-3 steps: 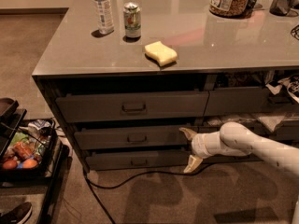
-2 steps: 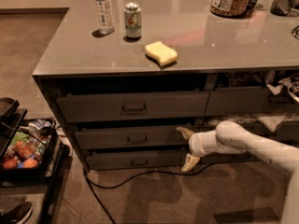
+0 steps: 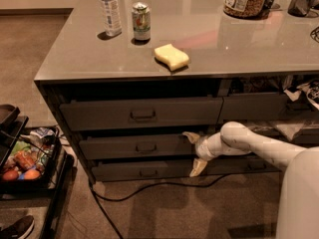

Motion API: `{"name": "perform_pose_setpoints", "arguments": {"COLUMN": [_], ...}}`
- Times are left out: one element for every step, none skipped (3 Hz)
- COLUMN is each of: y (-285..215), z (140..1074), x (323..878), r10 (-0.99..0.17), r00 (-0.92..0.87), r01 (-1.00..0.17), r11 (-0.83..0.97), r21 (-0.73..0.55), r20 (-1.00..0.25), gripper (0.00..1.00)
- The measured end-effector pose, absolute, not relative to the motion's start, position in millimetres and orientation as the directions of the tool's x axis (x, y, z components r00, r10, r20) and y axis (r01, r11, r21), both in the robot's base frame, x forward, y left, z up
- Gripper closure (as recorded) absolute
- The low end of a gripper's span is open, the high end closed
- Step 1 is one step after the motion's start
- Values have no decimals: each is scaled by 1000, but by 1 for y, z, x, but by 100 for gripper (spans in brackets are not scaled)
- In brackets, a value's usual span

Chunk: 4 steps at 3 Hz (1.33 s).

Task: Open middle drawer

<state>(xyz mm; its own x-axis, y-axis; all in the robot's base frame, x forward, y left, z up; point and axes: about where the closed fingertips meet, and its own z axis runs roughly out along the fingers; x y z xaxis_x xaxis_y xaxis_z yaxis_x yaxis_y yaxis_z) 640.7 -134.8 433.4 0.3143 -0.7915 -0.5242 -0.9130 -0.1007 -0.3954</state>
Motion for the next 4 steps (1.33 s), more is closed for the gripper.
{"name": "perform_pose_setpoints", "arguments": {"y": [-126, -109, -109, -114], "z": [426, 423, 423, 422], "x": [652, 670, 670, 694], "r10": [-776, -749, -749, -761], "r00": [373, 469, 469, 494], "r01": [-881, -831, -831, -814], "r11": [-124, -195, -195, -235], "r21": [-457, -521, -521, -531], "r20": [-509, -468, -468, -420], "gripper": [0, 0, 0, 0]}}
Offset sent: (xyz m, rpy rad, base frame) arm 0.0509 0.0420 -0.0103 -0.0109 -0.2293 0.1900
